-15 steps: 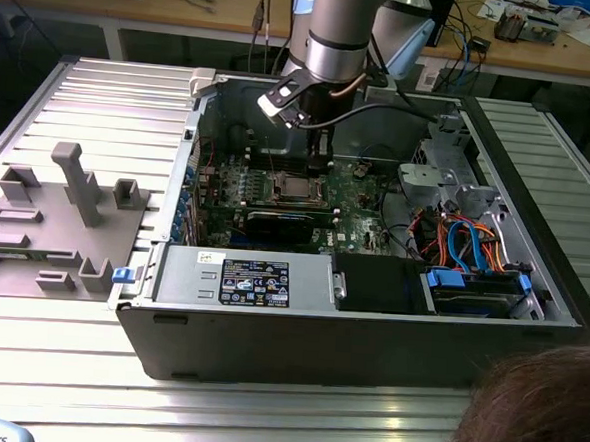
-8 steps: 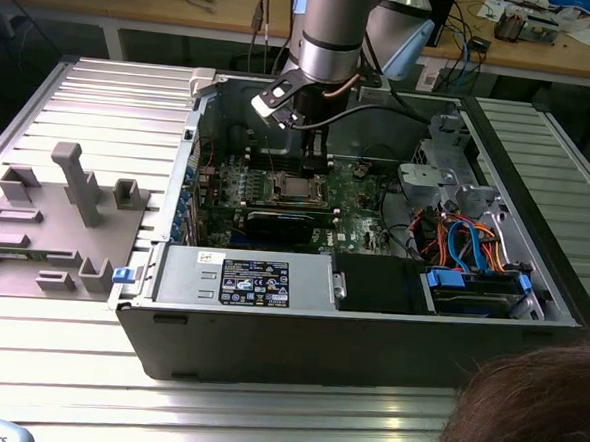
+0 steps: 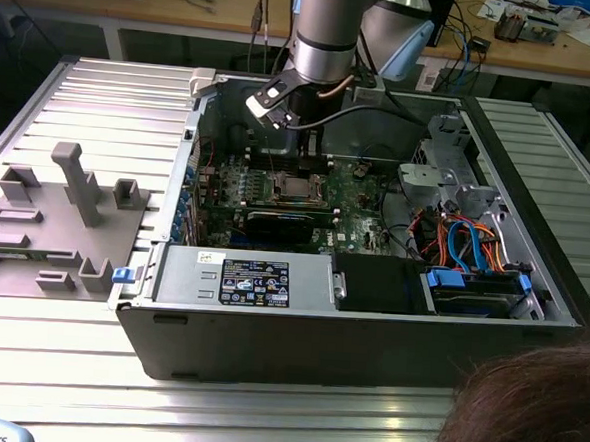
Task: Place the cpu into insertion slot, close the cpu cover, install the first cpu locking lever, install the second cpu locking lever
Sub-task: 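Close the cpu cover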
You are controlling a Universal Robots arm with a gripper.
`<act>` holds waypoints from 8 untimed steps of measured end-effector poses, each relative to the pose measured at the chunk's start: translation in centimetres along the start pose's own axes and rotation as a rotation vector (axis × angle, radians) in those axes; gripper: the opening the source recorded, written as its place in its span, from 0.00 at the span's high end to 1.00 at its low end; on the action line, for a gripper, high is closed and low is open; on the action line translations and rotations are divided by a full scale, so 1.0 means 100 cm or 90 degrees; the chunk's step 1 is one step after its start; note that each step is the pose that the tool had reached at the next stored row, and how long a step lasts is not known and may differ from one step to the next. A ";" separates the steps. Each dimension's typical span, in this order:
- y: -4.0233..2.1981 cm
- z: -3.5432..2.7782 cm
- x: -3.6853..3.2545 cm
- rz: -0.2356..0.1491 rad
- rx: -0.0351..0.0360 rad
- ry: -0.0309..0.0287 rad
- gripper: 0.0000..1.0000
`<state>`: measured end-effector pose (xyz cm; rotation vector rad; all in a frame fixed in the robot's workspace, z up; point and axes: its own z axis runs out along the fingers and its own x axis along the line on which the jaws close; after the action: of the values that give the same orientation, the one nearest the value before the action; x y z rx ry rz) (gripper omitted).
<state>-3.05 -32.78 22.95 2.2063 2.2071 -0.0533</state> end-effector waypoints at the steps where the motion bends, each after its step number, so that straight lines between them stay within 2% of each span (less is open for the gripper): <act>1: -0.0007 0.0001 0.0000 0.000 0.0000 0.0000 0.89; 8: -0.0061 0.0012 0.0000 0.000 0.0000 0.0000 0.89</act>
<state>-3.66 -32.78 22.83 2.2063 2.2073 -0.0534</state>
